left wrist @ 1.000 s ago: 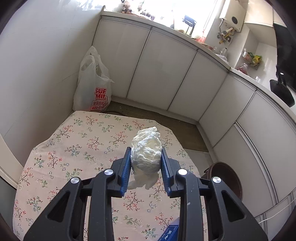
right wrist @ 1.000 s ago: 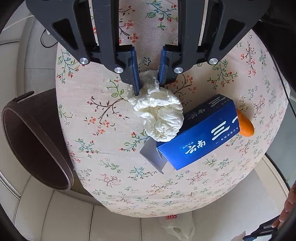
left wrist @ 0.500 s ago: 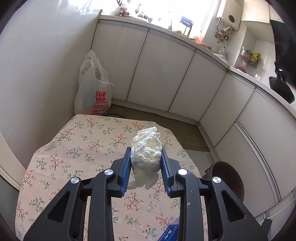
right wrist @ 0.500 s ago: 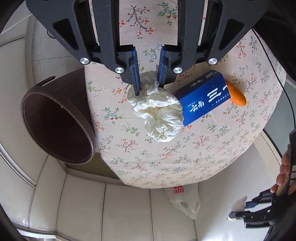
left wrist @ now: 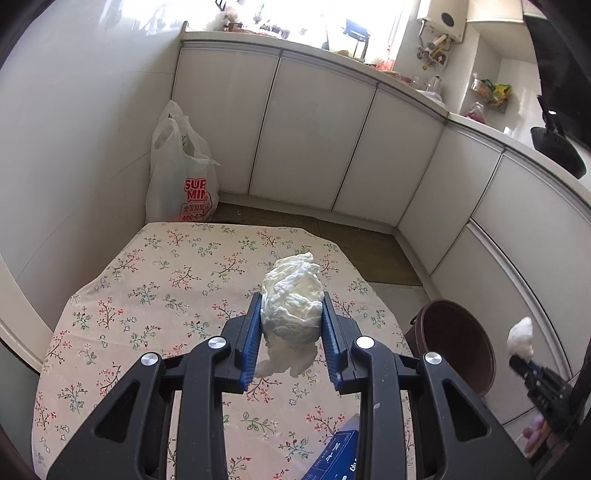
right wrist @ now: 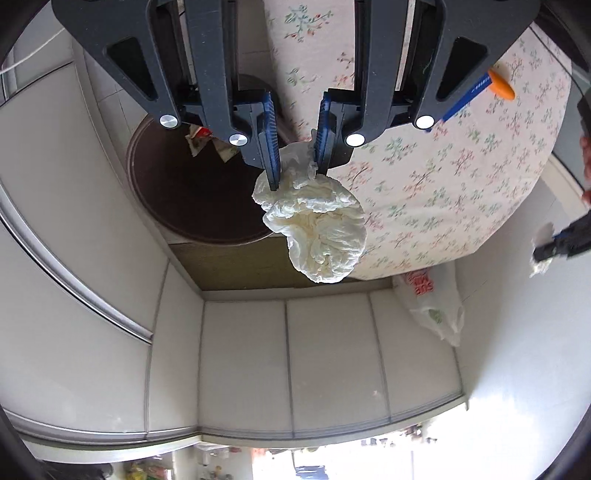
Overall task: Collect trash
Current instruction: 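Carry the white tissue over the brown bin with the left tool and open it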
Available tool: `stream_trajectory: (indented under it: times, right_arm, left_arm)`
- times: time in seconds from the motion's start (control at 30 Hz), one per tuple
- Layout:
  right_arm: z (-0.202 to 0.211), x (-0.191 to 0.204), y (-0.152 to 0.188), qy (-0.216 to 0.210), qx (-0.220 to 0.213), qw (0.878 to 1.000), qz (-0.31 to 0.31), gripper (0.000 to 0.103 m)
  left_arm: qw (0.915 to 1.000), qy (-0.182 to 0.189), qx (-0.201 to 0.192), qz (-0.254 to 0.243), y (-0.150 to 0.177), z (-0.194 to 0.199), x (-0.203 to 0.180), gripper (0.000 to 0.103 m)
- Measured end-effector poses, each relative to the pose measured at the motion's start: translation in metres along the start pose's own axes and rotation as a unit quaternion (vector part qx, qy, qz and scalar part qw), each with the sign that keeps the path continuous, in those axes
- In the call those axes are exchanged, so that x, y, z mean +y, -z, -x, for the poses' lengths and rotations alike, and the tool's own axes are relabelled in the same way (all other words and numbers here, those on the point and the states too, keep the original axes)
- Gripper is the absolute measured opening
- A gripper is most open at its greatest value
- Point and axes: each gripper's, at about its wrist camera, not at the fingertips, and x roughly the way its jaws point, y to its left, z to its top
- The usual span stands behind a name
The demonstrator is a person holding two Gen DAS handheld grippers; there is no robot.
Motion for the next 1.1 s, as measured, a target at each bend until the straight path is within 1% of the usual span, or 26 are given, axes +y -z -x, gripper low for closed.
stream_trajectory:
  times: [0.17, 0.3, 0.37, 0.4, 0.43, 0.47, 0.5, 0.6, 0.67, 0.73, 0.77, 0.83, 0.9, 0.97, 1.0, 1.03, 1.1]
  right_arm:
    - [-0.017, -0.037, -0.015, 0.050, -0.030, 0.997, -0.050, 0.017]
    - [-0.036, -0.053, -0.016, 0.070, -0.030, 0.996, -0.053, 0.019]
    - [-0.044, -0.061, -0.015, 0.079, -0.022, 0.995, -0.058, 0.025]
    - [-0.045, -0.064, -0.016, 0.077, -0.022, 0.995, -0.061, 0.039]
    - [-0.045, -0.067, -0.017, 0.076, -0.026, 0.995, -0.066, 0.056]
    - [-0.043, -0.069, -0.017, 0.077, -0.033, 0.994, -0.069, 0.062]
    - [-0.041, -0.072, -0.018, 0.077, -0.040, 0.994, -0.071, 0.067]
    - [-0.034, -0.084, -0.020, 0.078, -0.051, 0.992, -0.081, 0.071]
    - [-0.027, -0.094, -0.021, 0.080, -0.064, 0.990, -0.102, 0.075]
    - [-0.017, -0.105, -0.020, 0.083, -0.077, 0.985, -0.129, 0.084]
    - [-0.011, -0.110, -0.020, 0.089, -0.084, 0.983, -0.139, 0.086]
    - [-0.002, -0.119, -0.019, 0.113, -0.095, 0.977, -0.152, 0.093]
    - [0.006, -0.129, -0.016, 0.149, -0.098, 0.972, -0.153, 0.096]
    - [0.014, -0.140, -0.012, 0.204, -0.096, 0.963, -0.148, 0.096]
    - [0.017, -0.147, -0.009, 0.227, -0.092, 0.958, -0.147, 0.096]
    - [0.017, -0.155, -0.007, 0.240, -0.082, 0.956, -0.150, 0.096]
    - [0.016, -0.170, -0.004, 0.246, -0.056, 0.954, -0.162, 0.096]
  left_arm:
    - [0.9998, 0.000, 0.014, -0.012, 0.019, -0.005, -0.016, 0.031]
    - [0.9994, 0.005, 0.032, -0.009, 0.035, -0.012, -0.031, 0.031]
    - [0.9992, 0.010, 0.039, -0.002, 0.042, -0.016, -0.040, 0.031]
    - [0.9990, 0.013, 0.042, 0.002, 0.045, -0.020, -0.044, 0.031]
    - [0.9988, 0.017, 0.046, 0.007, 0.046, -0.023, -0.049, 0.031]
    - [0.9984, 0.022, 0.051, 0.015, 0.048, -0.026, -0.054, 0.031]
    - [0.9976, 0.032, 0.057, 0.025, 0.048, -0.031, -0.059, 0.031]
    - [0.9952, 0.054, 0.070, 0.041, 0.048, -0.042, -0.082, 0.031]
    - [0.9944, 0.067, 0.073, 0.035, 0.045, -0.046, -0.103, 0.031]
    - [0.9939, 0.081, 0.071, 0.022, 0.041, -0.048, -0.127, 0.032]
    - [0.9937, 0.086, 0.070, 0.014, 0.039, -0.050, -0.140, 0.032]
    - [0.9929, 0.097, 0.069, -0.004, 0.033, -0.054, -0.167, 0.032]
    - [0.9915, 0.109, 0.067, -0.022, 0.028, -0.059, -0.195, 0.032]
    - [0.9899, 0.117, 0.067, -0.045, 0.023, -0.064, -0.222, 0.032]
    - [0.9892, 0.119, 0.065, -0.056, 0.021, -0.066, -0.234, 0.032]
    - [0.9883, 0.122, 0.064, -0.066, 0.020, -0.069, -0.247, 0.032]
    - [0.9855, 0.131, 0.068, -0.083, 0.017, -0.075, -0.269, 0.032]
